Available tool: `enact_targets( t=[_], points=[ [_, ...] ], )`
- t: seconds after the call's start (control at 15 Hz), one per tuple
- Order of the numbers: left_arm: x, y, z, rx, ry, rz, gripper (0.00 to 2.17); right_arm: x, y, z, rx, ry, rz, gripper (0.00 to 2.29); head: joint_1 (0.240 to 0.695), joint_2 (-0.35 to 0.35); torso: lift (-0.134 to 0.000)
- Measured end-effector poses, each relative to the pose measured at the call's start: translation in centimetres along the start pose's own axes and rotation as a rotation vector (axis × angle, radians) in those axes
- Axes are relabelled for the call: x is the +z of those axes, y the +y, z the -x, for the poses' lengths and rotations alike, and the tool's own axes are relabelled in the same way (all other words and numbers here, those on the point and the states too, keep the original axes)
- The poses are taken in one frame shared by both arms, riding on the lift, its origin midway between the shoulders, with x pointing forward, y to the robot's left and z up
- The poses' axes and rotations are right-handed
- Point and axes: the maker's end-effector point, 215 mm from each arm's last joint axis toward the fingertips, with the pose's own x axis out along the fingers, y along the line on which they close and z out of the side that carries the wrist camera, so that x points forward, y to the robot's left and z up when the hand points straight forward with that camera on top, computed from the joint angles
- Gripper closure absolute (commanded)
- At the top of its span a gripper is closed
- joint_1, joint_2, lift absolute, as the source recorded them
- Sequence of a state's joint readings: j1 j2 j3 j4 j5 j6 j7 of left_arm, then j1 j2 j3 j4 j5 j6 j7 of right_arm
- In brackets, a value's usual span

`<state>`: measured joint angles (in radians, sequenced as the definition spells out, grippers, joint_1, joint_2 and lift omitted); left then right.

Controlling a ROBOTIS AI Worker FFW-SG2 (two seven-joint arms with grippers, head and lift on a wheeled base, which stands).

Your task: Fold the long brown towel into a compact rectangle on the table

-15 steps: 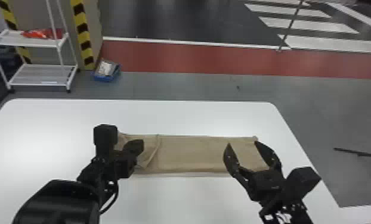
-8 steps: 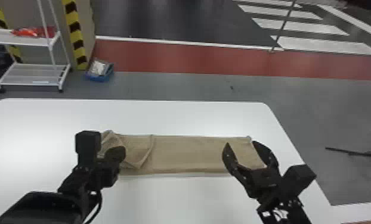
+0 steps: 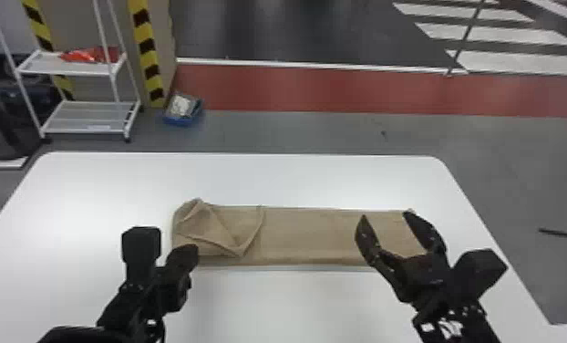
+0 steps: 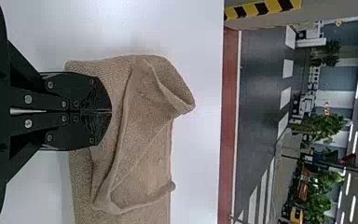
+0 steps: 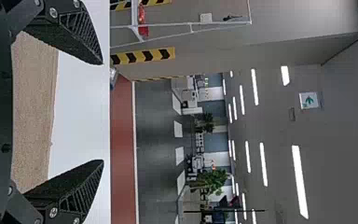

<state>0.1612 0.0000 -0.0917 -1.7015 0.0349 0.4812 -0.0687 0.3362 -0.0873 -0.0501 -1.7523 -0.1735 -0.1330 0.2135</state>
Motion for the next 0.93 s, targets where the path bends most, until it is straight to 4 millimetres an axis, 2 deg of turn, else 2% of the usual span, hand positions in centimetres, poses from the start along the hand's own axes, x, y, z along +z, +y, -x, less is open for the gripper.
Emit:
enact_targets(
  t=[0.2, 0.33, 0.6, 0.93],
  points=[
    [1.4, -0.1, -0.7, -0.003, -0.042, -0.009, 1.7, 0.1, 0.2, 0.3, 0.0, 0.002, 0.006, 0.14, 0.695, -0.09, -0.057],
    [1.9, -0.7, -1.7, -0.012, -0.039, -0.023, 1.7, 0.1, -0.6, 0.5, -0.018, 0.004, 0.009, 0.14, 0.695, -0.099, -0.057],
    [0.0, -0.9, -2.9, -0.002, 0.03, -0.064, 1.7, 0.9, -4.5, 1.1, -0.096, -0.012, 0.011, 0.14, 0.695, -0.145, -0.057],
    [-0.3, -0.5, -2.8, 0.012, 0.027, -0.065, 1.7, 1.4, -8.9, 1.7, -0.178, -0.017, -0.011, 0.14, 0.695, -0.196, -0.057]
  ],
)
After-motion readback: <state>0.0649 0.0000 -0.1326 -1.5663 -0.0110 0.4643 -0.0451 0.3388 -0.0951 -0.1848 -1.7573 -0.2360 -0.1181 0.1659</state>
